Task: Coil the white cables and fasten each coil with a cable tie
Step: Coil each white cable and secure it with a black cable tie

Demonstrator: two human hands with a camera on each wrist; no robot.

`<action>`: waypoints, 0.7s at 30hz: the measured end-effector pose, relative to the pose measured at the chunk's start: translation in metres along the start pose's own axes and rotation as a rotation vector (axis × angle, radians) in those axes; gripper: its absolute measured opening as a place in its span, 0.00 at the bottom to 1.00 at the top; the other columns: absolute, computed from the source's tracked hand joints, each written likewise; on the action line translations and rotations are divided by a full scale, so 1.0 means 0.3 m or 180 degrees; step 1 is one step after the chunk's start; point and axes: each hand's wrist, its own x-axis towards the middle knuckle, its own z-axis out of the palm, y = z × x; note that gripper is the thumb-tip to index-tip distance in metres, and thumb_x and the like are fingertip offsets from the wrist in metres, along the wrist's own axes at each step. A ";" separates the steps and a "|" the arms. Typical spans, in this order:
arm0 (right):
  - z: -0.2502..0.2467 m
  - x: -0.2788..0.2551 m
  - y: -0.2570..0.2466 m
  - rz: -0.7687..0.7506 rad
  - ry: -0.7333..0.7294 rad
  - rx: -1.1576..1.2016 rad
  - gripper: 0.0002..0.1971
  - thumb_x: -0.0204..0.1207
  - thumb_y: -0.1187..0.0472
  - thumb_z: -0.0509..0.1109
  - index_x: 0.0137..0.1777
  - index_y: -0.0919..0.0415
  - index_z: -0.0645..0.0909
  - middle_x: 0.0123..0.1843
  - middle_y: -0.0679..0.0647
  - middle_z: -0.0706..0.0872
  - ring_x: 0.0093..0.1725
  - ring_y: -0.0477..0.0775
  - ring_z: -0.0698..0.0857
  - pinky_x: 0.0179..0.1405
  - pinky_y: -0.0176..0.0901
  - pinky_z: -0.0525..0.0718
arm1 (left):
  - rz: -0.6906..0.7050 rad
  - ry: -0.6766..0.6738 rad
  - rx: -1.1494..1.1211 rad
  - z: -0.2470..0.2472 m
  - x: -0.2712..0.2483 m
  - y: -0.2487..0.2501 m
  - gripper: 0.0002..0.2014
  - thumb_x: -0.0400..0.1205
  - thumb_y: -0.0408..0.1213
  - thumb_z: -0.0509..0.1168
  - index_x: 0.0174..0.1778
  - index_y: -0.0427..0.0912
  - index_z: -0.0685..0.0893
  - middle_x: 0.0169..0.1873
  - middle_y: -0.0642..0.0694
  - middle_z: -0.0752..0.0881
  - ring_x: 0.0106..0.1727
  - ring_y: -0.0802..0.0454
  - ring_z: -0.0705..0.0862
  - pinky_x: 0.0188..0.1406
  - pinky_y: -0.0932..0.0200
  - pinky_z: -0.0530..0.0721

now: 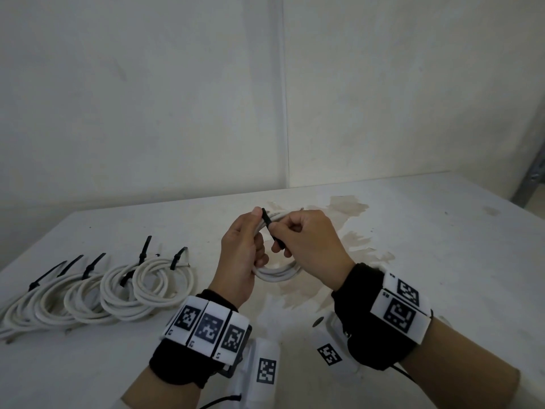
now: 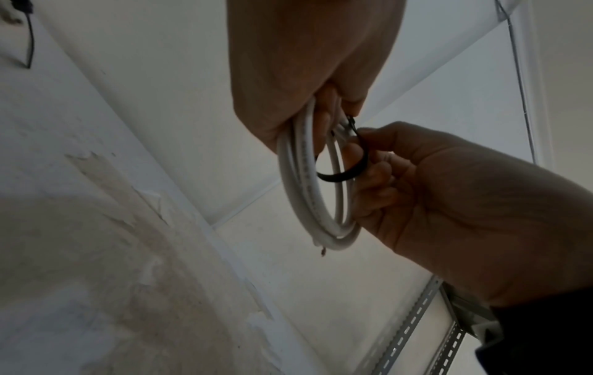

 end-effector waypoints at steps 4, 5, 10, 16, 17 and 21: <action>-0.008 0.002 0.001 0.0067 0.0046 0.0016 0.11 0.73 0.66 0.68 0.29 0.64 0.82 0.24 0.53 0.84 0.20 0.41 0.75 0.24 0.29 0.75 | 0.0043 -0.0018 -0.0007 0.007 -0.003 -0.004 0.11 0.84 0.45 0.59 0.40 0.44 0.80 0.14 0.55 0.62 0.16 0.60 0.61 0.15 0.67 0.63; -0.011 0.002 0.001 0.0075 0.0047 0.0020 0.12 0.73 0.66 0.68 0.28 0.64 0.82 0.24 0.53 0.84 0.19 0.41 0.74 0.24 0.29 0.75 | 0.0053 -0.0027 0.0003 0.008 -0.004 -0.006 0.11 0.84 0.45 0.58 0.40 0.44 0.80 0.14 0.56 0.62 0.16 0.60 0.61 0.15 0.67 0.63; -0.014 -0.003 -0.005 0.0090 0.0037 0.0218 0.13 0.75 0.64 0.68 0.28 0.61 0.82 0.23 0.52 0.83 0.20 0.44 0.75 0.25 0.32 0.75 | 0.0157 -0.0047 0.0160 0.011 -0.003 -0.013 0.11 0.84 0.44 0.59 0.40 0.43 0.81 0.15 0.55 0.64 0.17 0.60 0.62 0.17 0.67 0.64; 0.011 -0.009 0.011 -0.0152 0.0270 0.0016 0.11 0.77 0.60 0.69 0.31 0.52 0.81 0.27 0.49 0.84 0.21 0.37 0.77 0.31 0.31 0.75 | 0.0222 -0.0059 0.0232 0.019 -0.009 -0.020 0.11 0.84 0.42 0.59 0.39 0.42 0.82 0.15 0.54 0.66 0.18 0.59 0.63 0.18 0.66 0.65; 0.013 -0.010 0.013 -0.0224 0.0299 0.0007 0.11 0.76 0.59 0.70 0.32 0.51 0.82 0.27 0.47 0.84 0.22 0.36 0.78 0.31 0.30 0.76 | 0.0238 -0.0061 0.0206 0.018 -0.008 -0.015 0.11 0.84 0.41 0.59 0.41 0.41 0.82 0.15 0.55 0.65 0.17 0.60 0.62 0.18 0.66 0.65; 0.000 -0.013 0.020 -0.0439 0.0258 0.0002 0.09 0.75 0.61 0.71 0.33 0.55 0.85 0.24 0.40 0.80 0.24 0.38 0.76 0.29 0.26 0.73 | 0.0341 0.0073 0.0058 0.004 0.001 0.012 0.11 0.84 0.41 0.59 0.41 0.44 0.84 0.14 0.56 0.65 0.17 0.60 0.61 0.17 0.67 0.64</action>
